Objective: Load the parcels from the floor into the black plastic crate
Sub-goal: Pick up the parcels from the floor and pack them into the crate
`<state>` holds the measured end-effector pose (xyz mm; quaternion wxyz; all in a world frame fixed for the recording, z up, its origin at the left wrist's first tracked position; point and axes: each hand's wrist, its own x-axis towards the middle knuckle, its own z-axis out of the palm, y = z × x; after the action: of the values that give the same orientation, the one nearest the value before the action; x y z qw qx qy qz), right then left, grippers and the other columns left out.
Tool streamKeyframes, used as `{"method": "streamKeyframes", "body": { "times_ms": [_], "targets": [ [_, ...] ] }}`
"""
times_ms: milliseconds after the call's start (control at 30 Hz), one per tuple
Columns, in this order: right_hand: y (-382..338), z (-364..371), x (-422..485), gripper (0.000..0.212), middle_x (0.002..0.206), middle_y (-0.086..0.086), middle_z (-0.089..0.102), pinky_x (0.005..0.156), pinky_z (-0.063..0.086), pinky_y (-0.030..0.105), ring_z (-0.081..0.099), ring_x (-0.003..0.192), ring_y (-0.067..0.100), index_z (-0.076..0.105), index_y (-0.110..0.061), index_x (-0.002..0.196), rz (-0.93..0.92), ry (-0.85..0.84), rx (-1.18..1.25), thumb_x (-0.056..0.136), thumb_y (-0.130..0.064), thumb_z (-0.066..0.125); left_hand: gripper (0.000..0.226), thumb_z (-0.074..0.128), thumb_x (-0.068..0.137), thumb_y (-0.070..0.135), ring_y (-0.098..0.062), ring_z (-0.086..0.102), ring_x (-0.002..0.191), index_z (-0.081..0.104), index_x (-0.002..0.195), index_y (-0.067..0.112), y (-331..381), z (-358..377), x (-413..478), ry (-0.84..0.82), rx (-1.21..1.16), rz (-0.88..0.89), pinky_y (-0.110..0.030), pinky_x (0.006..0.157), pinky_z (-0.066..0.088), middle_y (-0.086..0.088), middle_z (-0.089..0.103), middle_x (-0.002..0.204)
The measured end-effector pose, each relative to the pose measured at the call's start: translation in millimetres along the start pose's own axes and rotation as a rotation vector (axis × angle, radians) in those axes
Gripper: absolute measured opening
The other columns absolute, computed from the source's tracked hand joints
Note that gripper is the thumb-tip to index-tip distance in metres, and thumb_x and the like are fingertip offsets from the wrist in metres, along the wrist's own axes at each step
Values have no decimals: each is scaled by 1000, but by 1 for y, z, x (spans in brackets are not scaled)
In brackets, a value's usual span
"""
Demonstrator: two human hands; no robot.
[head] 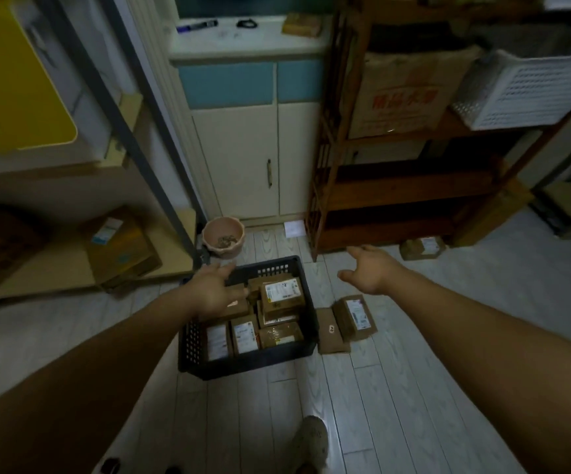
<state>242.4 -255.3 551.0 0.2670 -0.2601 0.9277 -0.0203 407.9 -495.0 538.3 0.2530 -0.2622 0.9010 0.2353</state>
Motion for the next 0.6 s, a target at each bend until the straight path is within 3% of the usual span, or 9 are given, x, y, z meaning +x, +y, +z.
{"method": "streamKeyframes", "body": {
  "times_ms": [100, 333, 467, 600],
  "targets": [
    [12, -4, -42, 75, 160, 9, 14, 115, 26, 40, 21, 144, 29, 15, -20, 153, 62, 26, -34, 93, -53, 46, 85, 52, 86, 57, -27, 2, 146, 7, 151, 27, 19, -2, -25, 3, -2, 100, -45, 119, 11, -5, -1, 160],
    [66, -22, -129, 74, 158, 7, 19, 114, 28, 43, 24, 143, 29, 17, -23, 152, 174, 104, -59, 92, -54, 47, 76, 50, 90, 52, -25, 7, 146, 12, 151, 24, 95, -5, -84, 79, 118, 267, -37, 116, 10, -5, 9, 159],
    [113, -40, -157, 73, 158, 5, 20, 115, 27, 45, 22, 144, 27, 18, -25, 152, 210, 171, -14, 92, -53, 48, 79, 52, 87, 55, -25, 8, 146, 12, 150, 29, 135, -9, -92, 88, 99, 256, -42, 117, 11, -5, 9, 159],
    [175, -56, -173, 75, 158, 4, 20, 114, 29, 44, 23, 144, 27, 18, -27, 152, 211, 208, 1, 90, -58, 47, 76, 50, 92, 47, -25, 3, 147, 9, 151, 22, 206, 0, -94, 97, 93, 297, -39, 117, 8, -7, 3, 159]
  ]
}}
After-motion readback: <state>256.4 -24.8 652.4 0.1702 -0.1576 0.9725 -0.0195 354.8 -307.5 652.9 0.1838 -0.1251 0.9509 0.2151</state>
